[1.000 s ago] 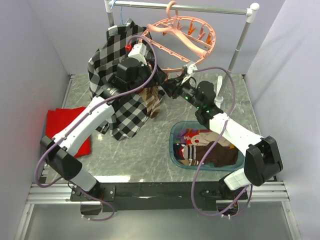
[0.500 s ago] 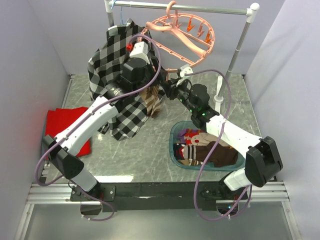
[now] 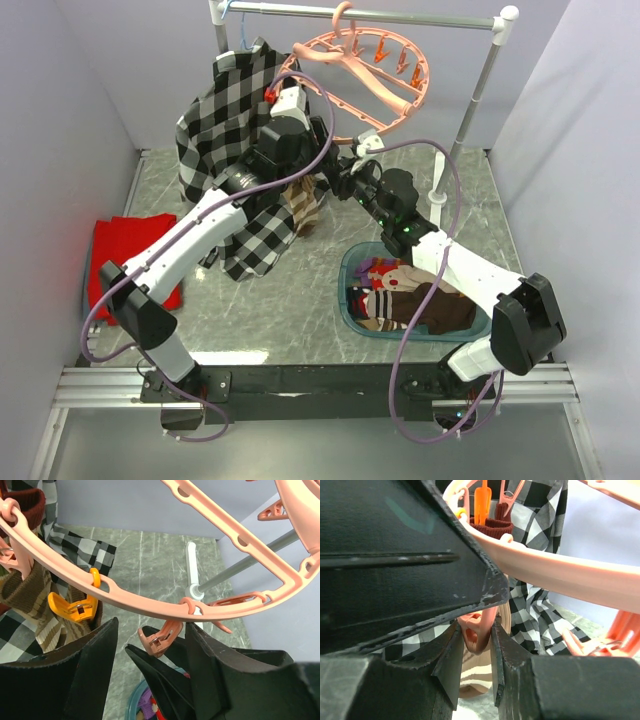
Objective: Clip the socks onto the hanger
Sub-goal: Open the clamp at the hanger, then pick up the sock from the bin.
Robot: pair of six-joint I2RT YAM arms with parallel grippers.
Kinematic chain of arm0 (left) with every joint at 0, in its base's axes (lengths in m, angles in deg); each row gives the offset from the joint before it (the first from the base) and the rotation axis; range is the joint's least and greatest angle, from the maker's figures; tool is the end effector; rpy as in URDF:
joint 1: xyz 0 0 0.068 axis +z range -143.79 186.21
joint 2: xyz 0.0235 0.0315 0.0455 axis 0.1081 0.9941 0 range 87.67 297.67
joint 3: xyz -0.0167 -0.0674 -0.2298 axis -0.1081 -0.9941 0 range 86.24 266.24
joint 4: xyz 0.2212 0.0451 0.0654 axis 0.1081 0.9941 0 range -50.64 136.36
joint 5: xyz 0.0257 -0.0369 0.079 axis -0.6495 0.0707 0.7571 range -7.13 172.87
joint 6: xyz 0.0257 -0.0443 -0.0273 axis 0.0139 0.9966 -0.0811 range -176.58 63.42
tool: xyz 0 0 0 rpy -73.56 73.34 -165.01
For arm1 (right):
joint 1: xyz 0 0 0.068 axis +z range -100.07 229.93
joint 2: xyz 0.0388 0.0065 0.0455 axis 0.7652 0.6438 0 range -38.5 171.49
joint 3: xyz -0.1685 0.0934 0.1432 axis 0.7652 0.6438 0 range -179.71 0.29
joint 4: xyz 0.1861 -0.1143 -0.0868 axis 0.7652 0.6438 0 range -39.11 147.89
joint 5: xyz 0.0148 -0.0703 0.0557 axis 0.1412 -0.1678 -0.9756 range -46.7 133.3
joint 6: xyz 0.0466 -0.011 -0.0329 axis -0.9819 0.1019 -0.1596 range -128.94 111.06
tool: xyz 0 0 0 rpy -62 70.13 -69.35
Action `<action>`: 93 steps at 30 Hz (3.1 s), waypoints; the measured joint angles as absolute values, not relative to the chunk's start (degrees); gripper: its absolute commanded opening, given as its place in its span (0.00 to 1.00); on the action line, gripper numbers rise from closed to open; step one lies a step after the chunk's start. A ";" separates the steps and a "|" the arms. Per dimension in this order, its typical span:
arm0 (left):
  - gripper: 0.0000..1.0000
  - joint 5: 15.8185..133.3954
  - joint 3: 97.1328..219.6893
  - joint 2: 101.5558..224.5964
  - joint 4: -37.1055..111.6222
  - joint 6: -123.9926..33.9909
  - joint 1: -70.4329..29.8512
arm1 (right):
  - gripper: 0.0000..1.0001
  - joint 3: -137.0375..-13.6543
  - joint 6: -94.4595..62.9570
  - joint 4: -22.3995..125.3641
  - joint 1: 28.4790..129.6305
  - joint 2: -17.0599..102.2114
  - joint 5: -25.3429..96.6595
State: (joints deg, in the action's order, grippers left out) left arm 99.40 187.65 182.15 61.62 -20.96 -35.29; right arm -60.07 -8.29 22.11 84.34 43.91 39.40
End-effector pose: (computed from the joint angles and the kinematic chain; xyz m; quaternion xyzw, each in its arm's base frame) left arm 0.2740 -0.2268 0.3984 -0.0468 0.7903 -0.2848 0.5405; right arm 0.2687 0.1875 0.3292 -0.2243 0.6256 0.2386 0.7081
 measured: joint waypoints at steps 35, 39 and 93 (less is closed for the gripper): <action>0.46 102.29 196.76 186.85 70.63 -20.70 -36.16 | 0.13 -58.45 1.59 20.89 88.47 43.60 51.00; 0.46 102.27 197.61 187.24 71.61 -20.37 -36.20 | 0.13 -58.45 2.81 20.89 89.04 43.60 51.99; 0.01 94.83 190.60 186.93 61.01 -30.69 -34.48 | 0.73 -46.89 -8.75 56.67 85.41 14.05 40.95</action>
